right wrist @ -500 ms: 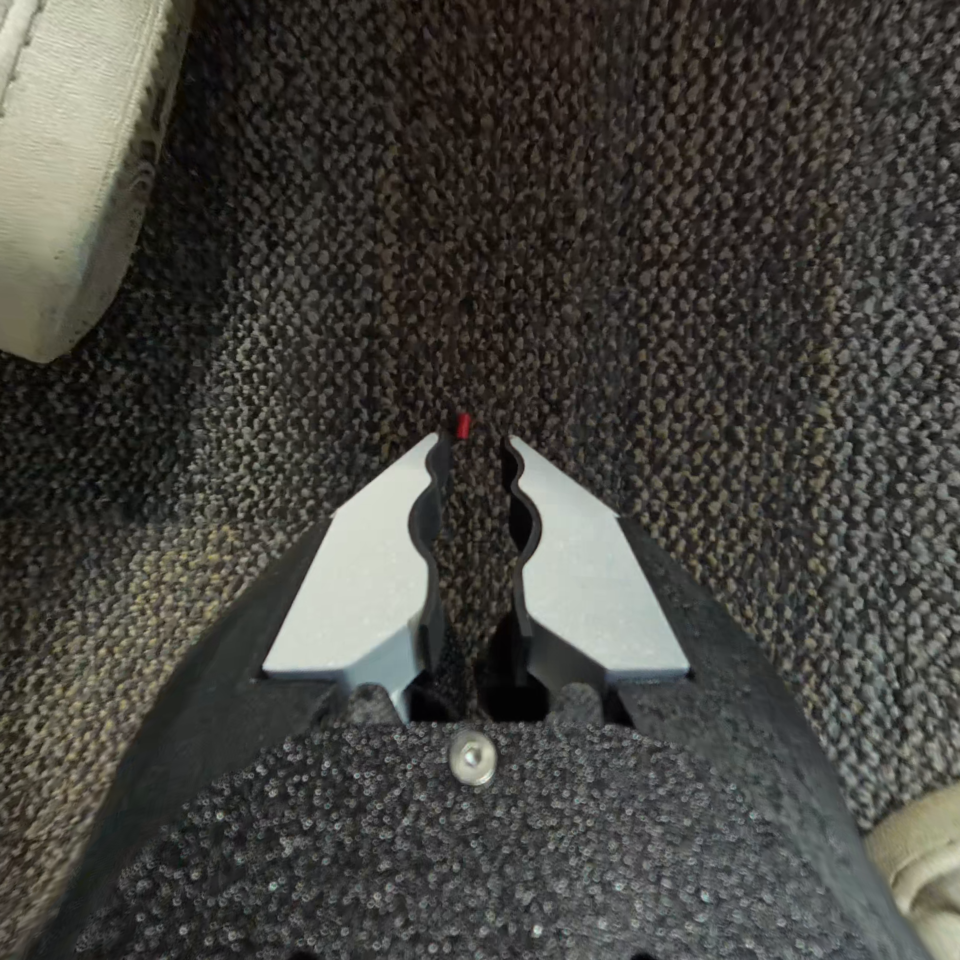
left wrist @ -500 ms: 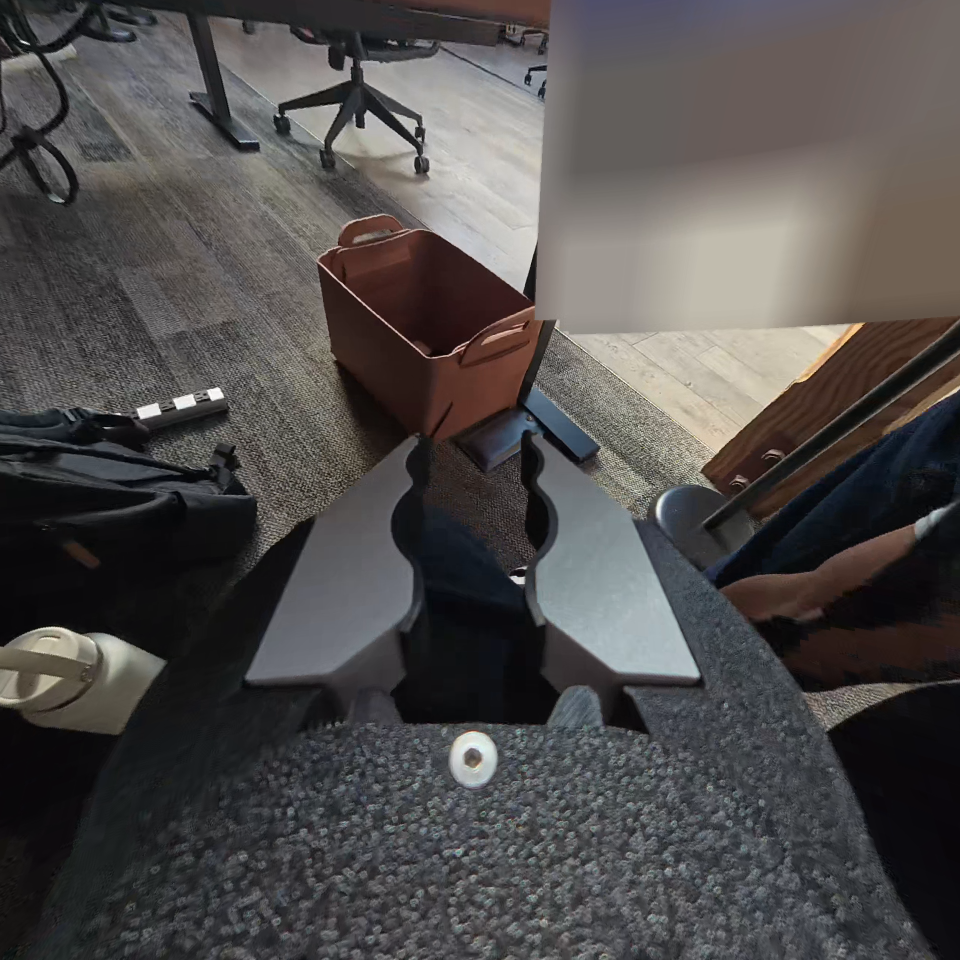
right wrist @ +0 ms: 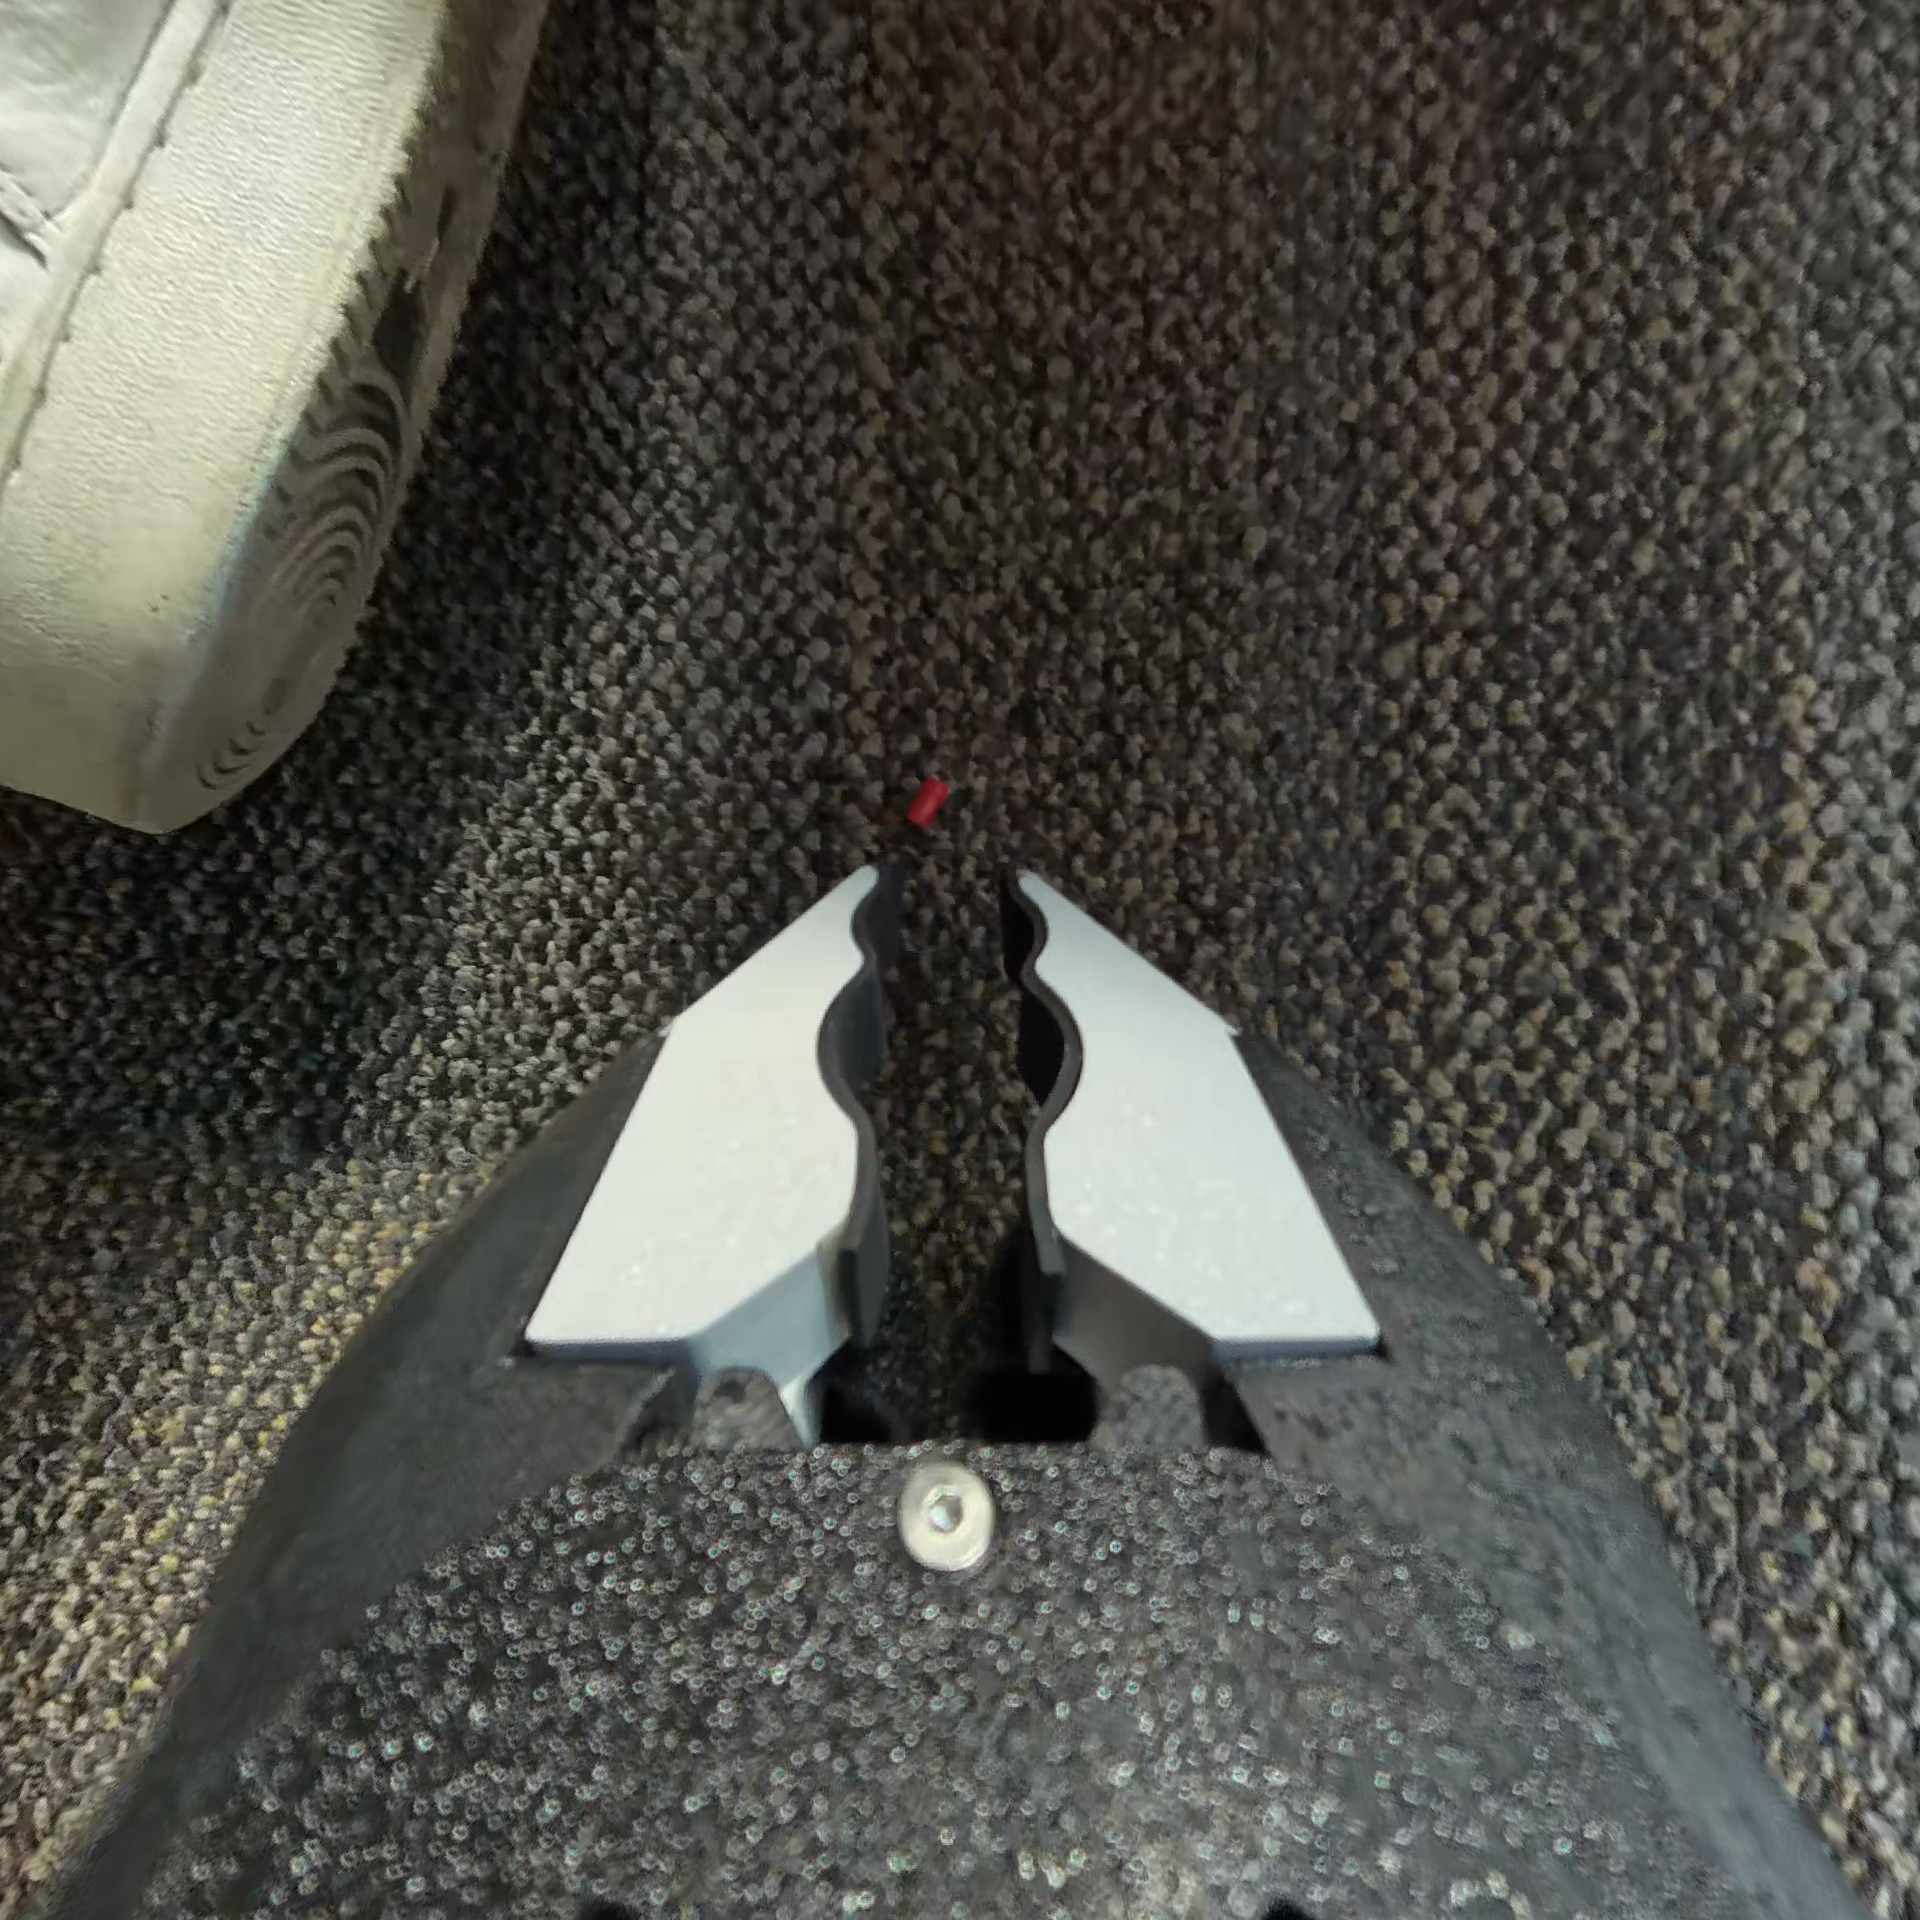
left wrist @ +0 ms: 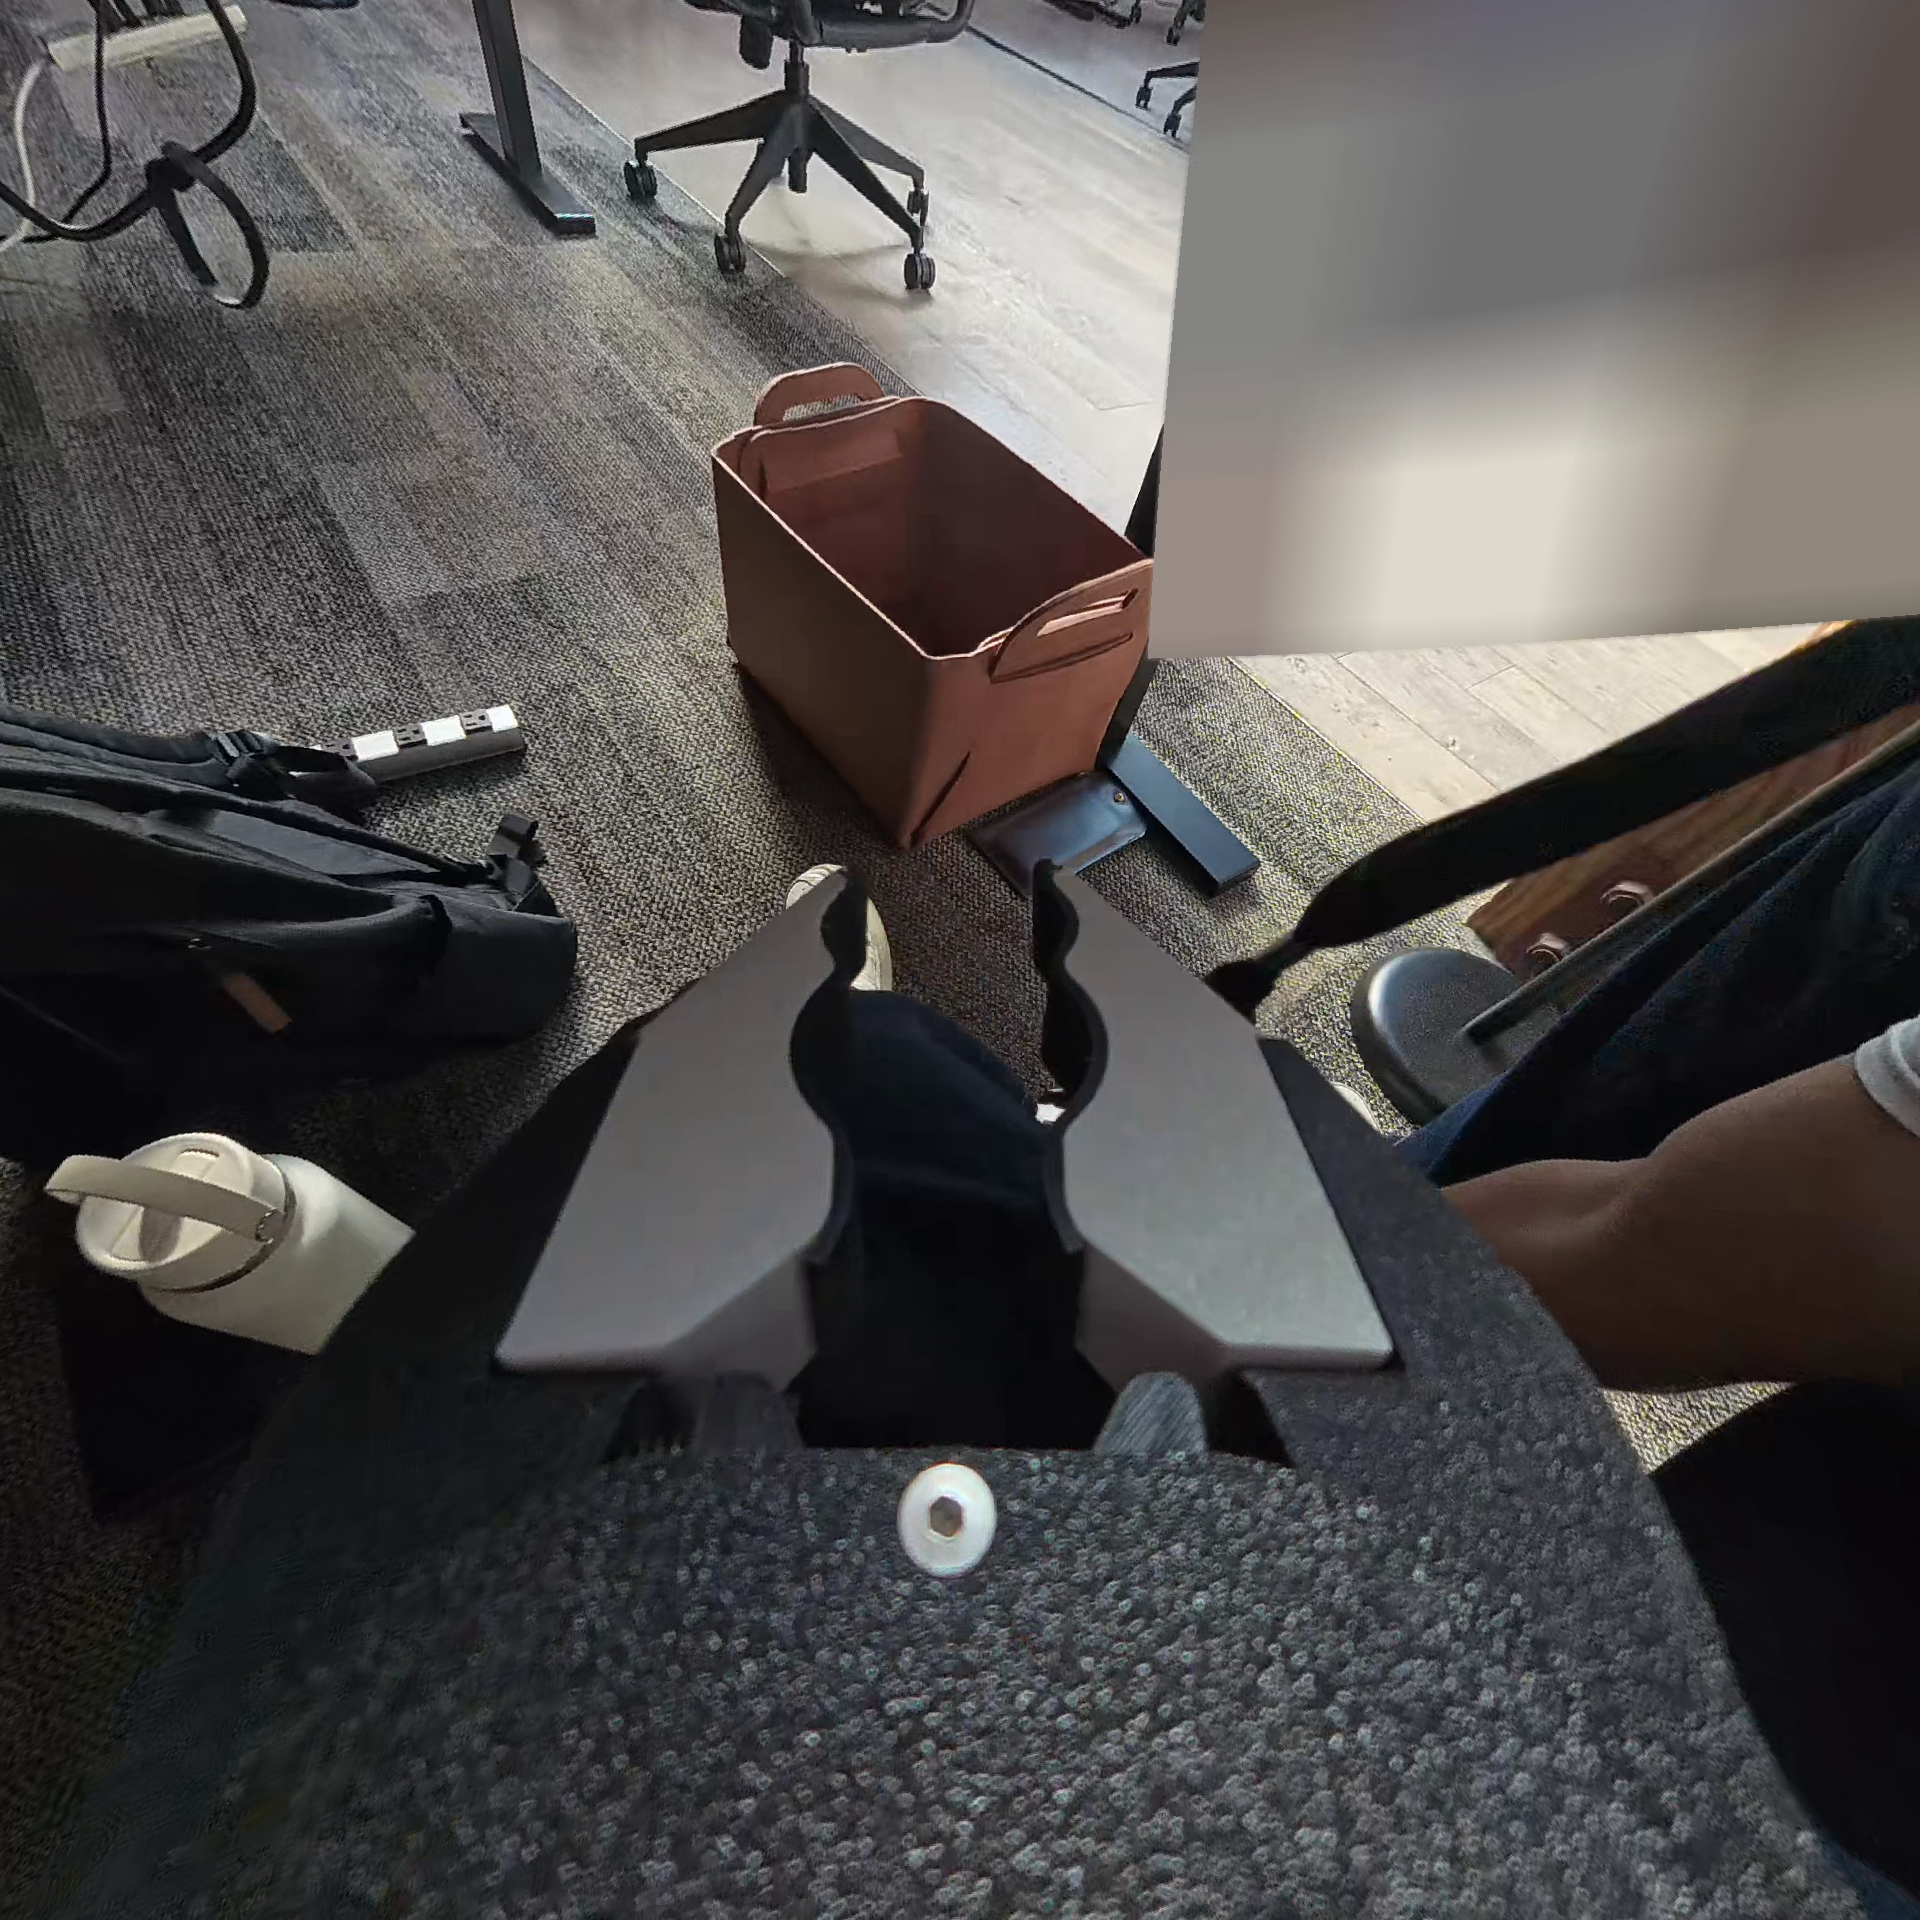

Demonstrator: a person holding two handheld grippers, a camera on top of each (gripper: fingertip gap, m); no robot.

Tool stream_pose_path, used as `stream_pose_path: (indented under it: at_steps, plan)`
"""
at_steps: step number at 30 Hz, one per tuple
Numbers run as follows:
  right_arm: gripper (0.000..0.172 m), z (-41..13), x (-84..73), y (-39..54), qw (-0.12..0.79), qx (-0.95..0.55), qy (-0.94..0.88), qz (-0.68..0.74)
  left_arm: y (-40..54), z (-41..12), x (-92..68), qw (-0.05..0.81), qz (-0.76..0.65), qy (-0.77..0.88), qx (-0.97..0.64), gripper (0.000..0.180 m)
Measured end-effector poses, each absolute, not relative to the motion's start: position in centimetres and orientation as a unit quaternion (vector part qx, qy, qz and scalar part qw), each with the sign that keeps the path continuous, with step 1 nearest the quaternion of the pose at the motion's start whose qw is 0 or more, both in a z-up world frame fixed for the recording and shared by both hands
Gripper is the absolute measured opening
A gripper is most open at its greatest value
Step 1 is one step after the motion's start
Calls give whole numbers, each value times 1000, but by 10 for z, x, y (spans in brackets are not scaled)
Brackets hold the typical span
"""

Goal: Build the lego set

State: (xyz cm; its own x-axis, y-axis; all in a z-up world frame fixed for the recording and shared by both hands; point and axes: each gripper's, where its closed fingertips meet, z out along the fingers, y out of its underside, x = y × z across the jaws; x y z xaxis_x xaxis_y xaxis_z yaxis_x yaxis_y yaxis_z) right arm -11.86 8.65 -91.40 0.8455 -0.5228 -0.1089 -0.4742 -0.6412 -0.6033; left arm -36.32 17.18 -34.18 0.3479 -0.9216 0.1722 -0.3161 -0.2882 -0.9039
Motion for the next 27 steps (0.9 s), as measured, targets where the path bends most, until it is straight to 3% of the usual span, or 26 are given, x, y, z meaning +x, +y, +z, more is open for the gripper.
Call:
stream_pose_path:
  at_steps: [1,7,12,17,22,27]
  plan:
    - [17,-913,-119,91,324,-910,256,-36,172,-342,-364,408,-371,434,-712,30]
    - [17,-922,-116,103,309,-918,248,-3,175,-343,-367,407,-375,423,-717,28]
    - [4,-930,-114,103,291,-920,258,-51,175,-343,-366,407,-373,426,-717,28]
    - [2,-922,-117,103,279,-930,239,-29,177,-344,-368,405,-378,424,-717,28]
    - [3,-850,-130,104,308,-933,184,20,180,-344,-368,401,-378,428,-716,28]
    - [2,-693,-177,109,353,-935,10,43,174,-348,-367,369,-395,443,-715,29]
